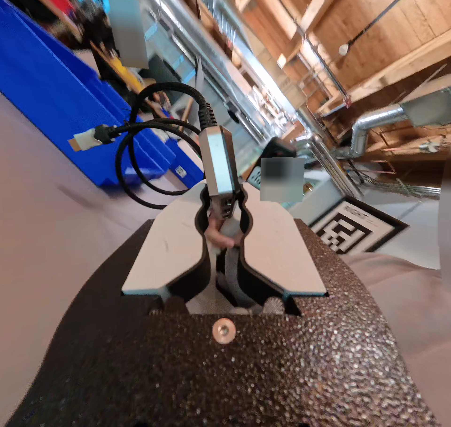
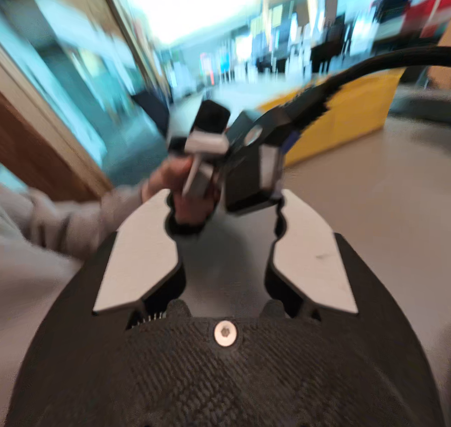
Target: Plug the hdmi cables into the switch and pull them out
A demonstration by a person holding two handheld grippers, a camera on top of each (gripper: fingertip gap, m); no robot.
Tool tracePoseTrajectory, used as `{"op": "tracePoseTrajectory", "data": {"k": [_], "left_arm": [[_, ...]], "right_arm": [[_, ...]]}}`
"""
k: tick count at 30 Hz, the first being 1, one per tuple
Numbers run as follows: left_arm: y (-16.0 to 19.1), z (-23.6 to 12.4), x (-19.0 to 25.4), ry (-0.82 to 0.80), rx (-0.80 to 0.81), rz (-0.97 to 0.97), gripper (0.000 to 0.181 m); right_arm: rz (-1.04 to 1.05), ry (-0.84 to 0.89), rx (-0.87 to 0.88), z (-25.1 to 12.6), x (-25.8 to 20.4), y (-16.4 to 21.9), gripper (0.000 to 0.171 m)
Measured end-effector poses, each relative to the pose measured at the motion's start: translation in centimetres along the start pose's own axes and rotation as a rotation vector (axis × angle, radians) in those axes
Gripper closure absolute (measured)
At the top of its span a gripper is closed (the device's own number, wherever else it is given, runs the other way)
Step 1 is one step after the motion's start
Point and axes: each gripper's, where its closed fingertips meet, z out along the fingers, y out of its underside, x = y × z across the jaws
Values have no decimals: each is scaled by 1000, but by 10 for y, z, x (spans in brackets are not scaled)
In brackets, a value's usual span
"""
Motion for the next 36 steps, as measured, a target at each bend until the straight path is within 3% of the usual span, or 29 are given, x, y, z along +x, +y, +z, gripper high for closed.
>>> {"op": "tracePoseTrajectory", "data": {"k": [1,3,4,6,9,11,15,17,19,24,27,29,32,36], "left_arm": [[-1,-5,-4,2,-46,-36,160],[-2,-18,-11,-2,-151,-79,160],[-2,-24,-13,9,-205,-89,159],[0,-33,-8,69,-297,-149,160],[5,-38,9,207,-445,-240,159],[15,-36,16,258,-570,-265,159],[32,-26,22,341,-756,-296,159],[39,-21,25,387,-815,-303,159],[43,-14,24,405,-843,-300,159],[38,1,9,404,-790,-390,159],[38,3,-1,393,-770,-417,159],[25,11,-13,347,-645,-373,158],[-8,21,-31,205,-408,-169,151],[-31,5,-32,-25,-242,471,146]], "right_arm": [[-68,-3,-190,-4,-10,16,75],[-317,-41,-459,-26,-33,32,97],[-472,1,-449,-35,-39,20,99],[-730,90,-253,-52,-48,-24,103],[-934,88,-72,-68,-42,-65,103],[-964,60,-69,-63,-17,-65,92],[-816,-217,-185,-51,-12,-27,113],[-743,-281,-225,-46,-11,-9,99],[-752,-279,-206,-39,-8,2,104],[-771,-230,-11,-38,-1,-1,138],[-714,-232,34,-39,8,7,138],[-660,-177,58,-37,19,5,139],[-503,-87,136,-34,37,-9,139],[-250,-79,209,-33,51,-19,139]]}}
